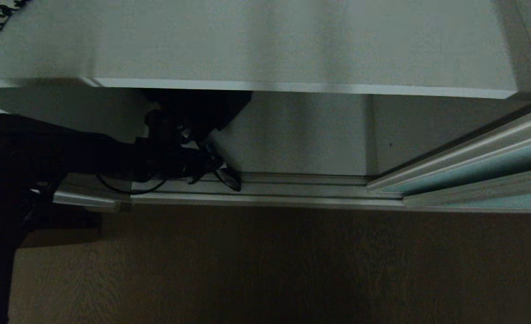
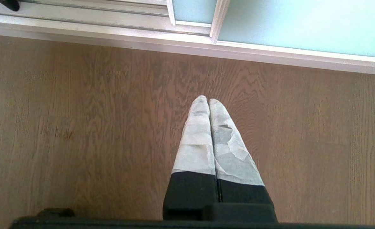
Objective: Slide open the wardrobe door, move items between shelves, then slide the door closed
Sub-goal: Place the bag on the lower shelf, then close the door
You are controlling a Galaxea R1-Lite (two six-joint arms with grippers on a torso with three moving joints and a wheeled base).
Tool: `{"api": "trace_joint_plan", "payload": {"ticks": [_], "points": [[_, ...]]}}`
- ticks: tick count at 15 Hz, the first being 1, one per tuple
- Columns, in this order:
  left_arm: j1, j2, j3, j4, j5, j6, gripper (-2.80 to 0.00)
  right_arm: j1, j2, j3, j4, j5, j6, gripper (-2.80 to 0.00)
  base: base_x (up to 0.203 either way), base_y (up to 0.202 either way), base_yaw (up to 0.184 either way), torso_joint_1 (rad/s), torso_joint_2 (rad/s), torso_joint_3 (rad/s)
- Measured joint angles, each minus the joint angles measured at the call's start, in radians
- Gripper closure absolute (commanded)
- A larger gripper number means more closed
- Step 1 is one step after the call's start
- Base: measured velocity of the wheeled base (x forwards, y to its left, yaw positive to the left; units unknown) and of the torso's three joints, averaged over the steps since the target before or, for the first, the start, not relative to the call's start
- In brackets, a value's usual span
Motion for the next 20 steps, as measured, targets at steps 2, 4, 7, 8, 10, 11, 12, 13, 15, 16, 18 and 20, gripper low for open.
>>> {"api": "trace_joint_plan", "payload": {"ticks": [2,4,7,8,10,11,12,13,15,16,18,20], "points": [[-0.002,-0.077,0.108,0.012,0.010,0.000,0.00,0.000,0.000,0.000,0.000,0.000,0.001,0.00,0.000,0.000,0.000,0.000,0.00,0.000],[-0.003,-0.171,0.214,0.024,0.018,0.000,0.00,0.000,0.000,0.000,0.000,0.000,0.000,0.00,0.000,0.000,0.000,0.000,0.00,0.000],[-0.003,-0.346,0.364,0.034,0.047,0.006,0.00,0.000,0.000,0.000,0.000,0.000,0.000,0.00,0.000,0.000,0.000,0.000,0.00,0.000],[-0.003,-0.407,0.414,0.037,0.071,0.009,0.00,0.000,0.000,0.000,0.000,0.000,0.000,0.00,0.000,0.000,0.000,0.000,0.00,0.000],[-0.003,-0.537,0.494,0.052,0.120,0.040,0.00,0.000,0.000,0.000,0.000,0.000,0.000,0.00,0.000,0.000,0.000,0.000,0.00,0.000],[-0.002,-0.614,0.532,0.073,0.144,0.086,0.00,0.000,0.000,0.000,0.000,0.000,0.000,0.00,0.000,0.000,0.000,0.000,0.00,0.000],[0.000,-0.686,0.571,0.093,0.167,0.150,0.00,0.000,0.000,0.000,0.000,0.000,0.000,0.00,0.000,0.000,0.000,0.000,0.00,0.000],[0.003,-0.754,0.607,0.103,0.189,0.222,0.00,0.000,0.000,0.000,0.000,0.000,0.000,0.00,0.000,0.000,0.000,0.000,0.00,0.000],[0.013,-0.913,0.691,0.125,0.249,0.384,0.00,0.000,0.000,0.000,0.000,0.000,0.000,0.00,0.000,0.000,0.000,0.000,0.00,0.000],[0.031,-0.990,0.734,0.130,0.276,0.461,0.00,0.000,0.000,0.000,0.000,0.000,0.000,0.00,0.000,0.000,0.000,0.000,0.00,0.000],[0.118,-1.141,0.834,0.130,0.307,0.614,0.00,0.000,0.000,0.000,0.000,0.000,0.000,0.00,0.000,0.000,0.000,0.000,0.00,0.000],[0.185,-1.282,0.922,0.133,0.315,0.703,0.00,0.000,0.000,0.000,0.000,0.000,0.000,0.00,0.000,0.000,0.000,0.000,0.00,0.000]]}}
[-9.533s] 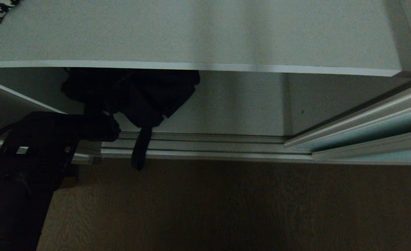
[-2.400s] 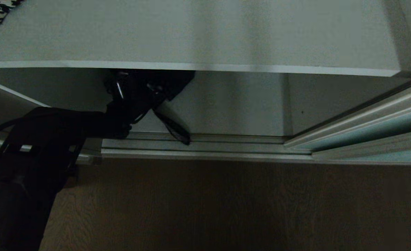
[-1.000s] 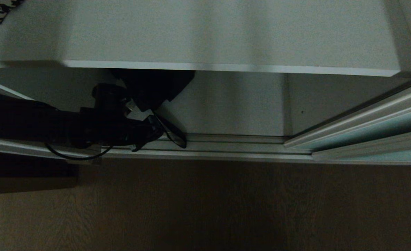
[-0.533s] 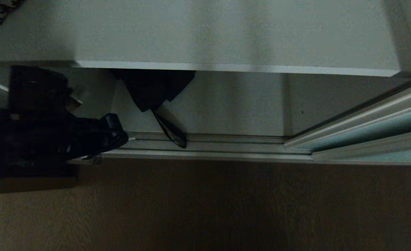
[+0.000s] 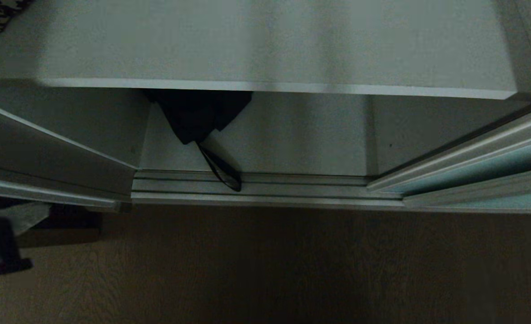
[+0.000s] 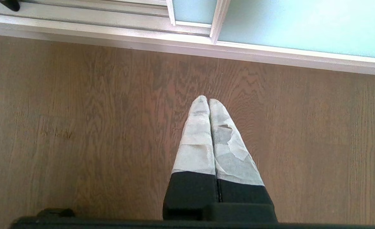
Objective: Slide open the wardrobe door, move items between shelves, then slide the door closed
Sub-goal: Close the door
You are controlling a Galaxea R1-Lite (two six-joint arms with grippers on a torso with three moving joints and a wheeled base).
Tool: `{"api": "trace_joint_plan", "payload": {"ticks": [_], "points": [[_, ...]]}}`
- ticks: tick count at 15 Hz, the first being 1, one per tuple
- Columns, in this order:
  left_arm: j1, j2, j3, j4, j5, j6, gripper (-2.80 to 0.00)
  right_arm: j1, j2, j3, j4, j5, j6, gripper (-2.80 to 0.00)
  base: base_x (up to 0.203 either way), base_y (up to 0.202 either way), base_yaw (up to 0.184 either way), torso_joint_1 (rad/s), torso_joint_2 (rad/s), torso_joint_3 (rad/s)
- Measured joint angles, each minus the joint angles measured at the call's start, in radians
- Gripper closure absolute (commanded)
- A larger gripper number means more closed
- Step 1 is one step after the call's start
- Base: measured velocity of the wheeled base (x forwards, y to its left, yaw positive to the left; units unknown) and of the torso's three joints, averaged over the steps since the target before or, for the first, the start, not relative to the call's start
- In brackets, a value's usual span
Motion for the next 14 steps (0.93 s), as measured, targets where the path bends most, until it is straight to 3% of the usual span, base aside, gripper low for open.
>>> {"api": "trace_joint_plan", "payload": {"ticks": [7,10,12,14], "points": [[0.103,-0.491,0.309,-0.004,-0.006,0.043,0.00,0.000,0.000,0.000,0.000,0.000,0.001,0.00,0.000,0.000,0.000,0.000,0.00,0.000],[0.115,-0.566,0.502,-0.180,-0.009,0.018,0.00,0.000,0.000,0.000,0.000,0.000,0.000,0.00,0.000,0.000,0.000,0.000,0.00,0.000],[0.108,-0.584,0.609,-0.319,-0.016,0.047,0.00,0.000,0.000,0.000,0.000,0.000,0.000,0.00,0.000,0.000,0.000,0.000,0.00,0.000],[0.024,-0.592,0.646,-0.343,-0.004,0.062,0.00,0.000,0.000,0.000,0.000,0.000,0.000,0.00,0.000,0.000,0.000,0.000,0.00,0.000]]}}
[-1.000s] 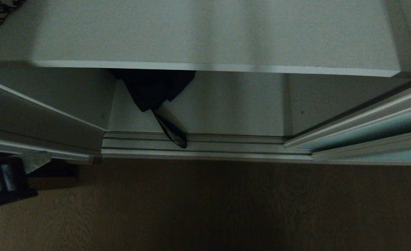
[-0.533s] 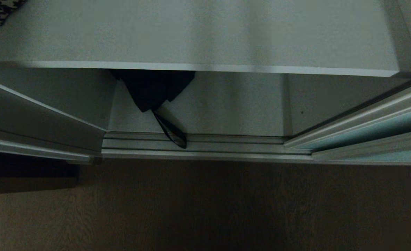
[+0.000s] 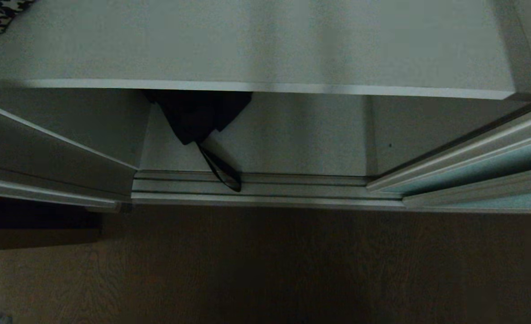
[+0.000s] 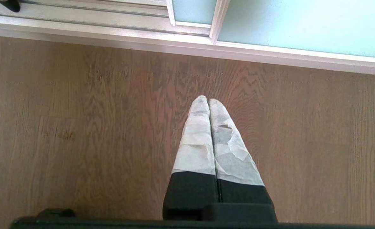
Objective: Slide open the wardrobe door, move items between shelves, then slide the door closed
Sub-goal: Close the door
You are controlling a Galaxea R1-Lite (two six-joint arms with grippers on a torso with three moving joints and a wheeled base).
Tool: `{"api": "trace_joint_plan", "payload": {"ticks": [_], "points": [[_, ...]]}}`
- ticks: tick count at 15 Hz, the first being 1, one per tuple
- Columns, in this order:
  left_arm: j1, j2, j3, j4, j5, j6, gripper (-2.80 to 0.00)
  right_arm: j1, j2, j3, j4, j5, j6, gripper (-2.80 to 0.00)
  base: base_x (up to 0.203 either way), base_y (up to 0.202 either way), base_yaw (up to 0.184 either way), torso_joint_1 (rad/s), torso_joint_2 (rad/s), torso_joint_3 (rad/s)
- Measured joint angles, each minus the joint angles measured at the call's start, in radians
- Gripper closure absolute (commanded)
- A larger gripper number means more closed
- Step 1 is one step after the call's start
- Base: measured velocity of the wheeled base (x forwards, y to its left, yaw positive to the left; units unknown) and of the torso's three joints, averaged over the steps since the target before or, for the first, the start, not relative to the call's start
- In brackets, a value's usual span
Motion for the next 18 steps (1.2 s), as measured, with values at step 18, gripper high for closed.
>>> {"api": "trace_joint_plan", "payload": {"ticks": [18], "points": [[0.001,-0.285,-0.049,0.448,-0.069,-0.205,0.00,0.000,0.000,0.000,0.000,0.000,0.000,0.00,0.000,0.000,0.000,0.000,0.00,0.000]]}}
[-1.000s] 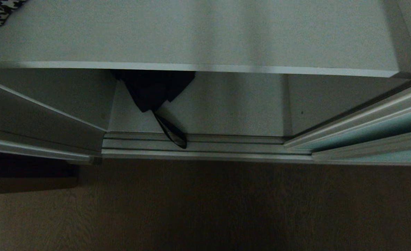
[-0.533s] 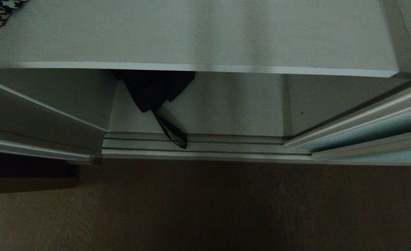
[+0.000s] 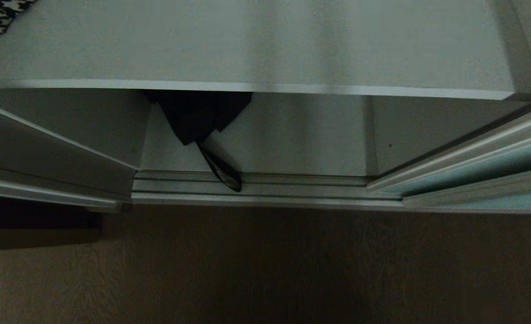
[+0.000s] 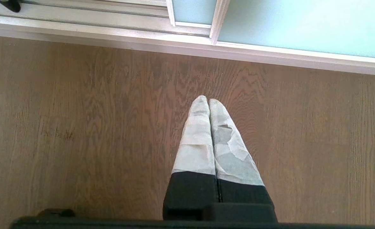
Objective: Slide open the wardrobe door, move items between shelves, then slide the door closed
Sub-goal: Close the door
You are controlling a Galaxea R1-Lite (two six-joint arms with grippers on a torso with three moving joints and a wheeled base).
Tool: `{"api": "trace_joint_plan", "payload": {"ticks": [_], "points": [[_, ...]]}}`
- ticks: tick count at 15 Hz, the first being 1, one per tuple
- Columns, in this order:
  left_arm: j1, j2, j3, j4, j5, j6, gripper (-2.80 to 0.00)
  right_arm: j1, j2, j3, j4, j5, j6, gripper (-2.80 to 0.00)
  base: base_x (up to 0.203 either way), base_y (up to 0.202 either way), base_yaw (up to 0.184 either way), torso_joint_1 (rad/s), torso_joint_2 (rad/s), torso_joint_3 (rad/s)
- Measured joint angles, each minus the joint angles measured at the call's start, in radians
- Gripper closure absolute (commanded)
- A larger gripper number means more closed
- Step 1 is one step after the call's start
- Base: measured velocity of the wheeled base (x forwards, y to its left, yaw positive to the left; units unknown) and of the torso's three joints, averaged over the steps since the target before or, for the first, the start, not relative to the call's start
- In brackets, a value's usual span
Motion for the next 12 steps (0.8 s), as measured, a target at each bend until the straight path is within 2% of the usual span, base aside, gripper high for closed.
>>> {"api": "trace_joint_plan", "payload": {"ticks": [1,2,4,5,6,9,12], "points": [[0.000,0.000,0.000,-0.004,0.016,0.010,0.00,0.000,0.000,0.000,0.000,0.000,0.000,0.00,0.000,0.000,0.000,0.000,0.00,0.000],[0.000,0.000,0.001,-0.010,0.025,0.066,0.00,0.000,0.000,0.000,0.000,0.000,0.000,0.00,0.000,0.000,0.000,0.000,0.00,0.000],[0.000,0.000,0.026,-0.060,0.029,0.236,0.00,0.000,0.000,0.000,0.000,0.000,0.000,0.00,0.000,0.000,0.000,0.000,0.00,0.000],[0.000,0.000,0.040,-0.105,0.030,0.294,0.00,0.000,0.000,0.000,0.000,0.000,0.000,0.00,0.000,0.000,0.000,0.000,0.00,0.000],[0.000,-0.001,0.046,-0.121,0.028,0.316,0.00,0.000,0.000,0.000,0.000,0.000,0.000,0.00,0.000,0.000,0.000,0.000,0.00,0.000],[-0.001,-0.001,0.040,-0.049,0.045,0.212,0.00,0.000,0.000,0.000,0.000,0.000,0.000,0.00,0.000,0.000,0.000,0.000,0.00,0.000],[-0.001,-0.001,0.044,-0.053,0.052,0.211,0.00,0.000,0.000,0.000,0.000,0.001,0.000,0.00,0.000,0.000,0.000,0.000,0.00,0.000]]}}
